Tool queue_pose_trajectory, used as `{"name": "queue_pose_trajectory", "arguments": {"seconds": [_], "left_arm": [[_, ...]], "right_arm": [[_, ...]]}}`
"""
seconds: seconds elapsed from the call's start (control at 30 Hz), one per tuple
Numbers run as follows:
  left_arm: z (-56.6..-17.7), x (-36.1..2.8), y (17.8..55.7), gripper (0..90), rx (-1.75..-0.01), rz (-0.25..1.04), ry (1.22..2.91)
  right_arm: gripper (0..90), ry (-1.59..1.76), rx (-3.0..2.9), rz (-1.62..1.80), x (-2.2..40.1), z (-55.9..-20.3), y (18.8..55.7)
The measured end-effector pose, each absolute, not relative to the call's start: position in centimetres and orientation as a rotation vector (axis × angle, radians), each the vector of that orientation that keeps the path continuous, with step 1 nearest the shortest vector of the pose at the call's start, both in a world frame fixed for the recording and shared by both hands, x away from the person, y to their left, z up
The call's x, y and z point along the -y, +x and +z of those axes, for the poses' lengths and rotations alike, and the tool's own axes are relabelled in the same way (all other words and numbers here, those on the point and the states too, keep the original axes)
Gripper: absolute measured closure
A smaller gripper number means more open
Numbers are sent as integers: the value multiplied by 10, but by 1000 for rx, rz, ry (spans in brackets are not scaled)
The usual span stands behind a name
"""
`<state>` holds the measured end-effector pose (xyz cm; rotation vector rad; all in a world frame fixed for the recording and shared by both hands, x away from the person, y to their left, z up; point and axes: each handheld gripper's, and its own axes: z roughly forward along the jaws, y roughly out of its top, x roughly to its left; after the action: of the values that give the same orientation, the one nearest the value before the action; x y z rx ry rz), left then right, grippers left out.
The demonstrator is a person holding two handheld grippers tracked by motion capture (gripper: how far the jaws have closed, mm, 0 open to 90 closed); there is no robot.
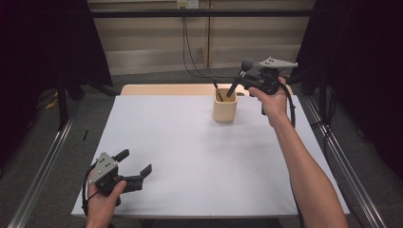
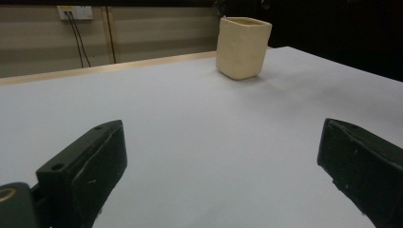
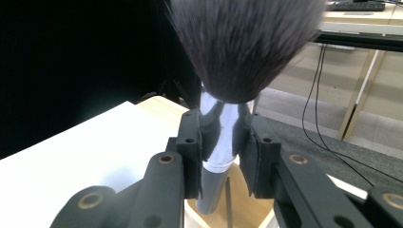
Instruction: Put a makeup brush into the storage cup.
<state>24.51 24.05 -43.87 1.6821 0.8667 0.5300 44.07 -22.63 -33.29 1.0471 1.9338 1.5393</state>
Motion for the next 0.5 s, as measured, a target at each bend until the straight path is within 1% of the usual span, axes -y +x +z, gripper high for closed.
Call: {"name": "queue_pose_trajectory", "arguments": {"seconds": [0.5], "left_arm": [[-439, -241, 246, 26, -855, 530, 1696]], "right_arm": [[710, 1076, -1951, 1531, 225, -353, 455]]}}
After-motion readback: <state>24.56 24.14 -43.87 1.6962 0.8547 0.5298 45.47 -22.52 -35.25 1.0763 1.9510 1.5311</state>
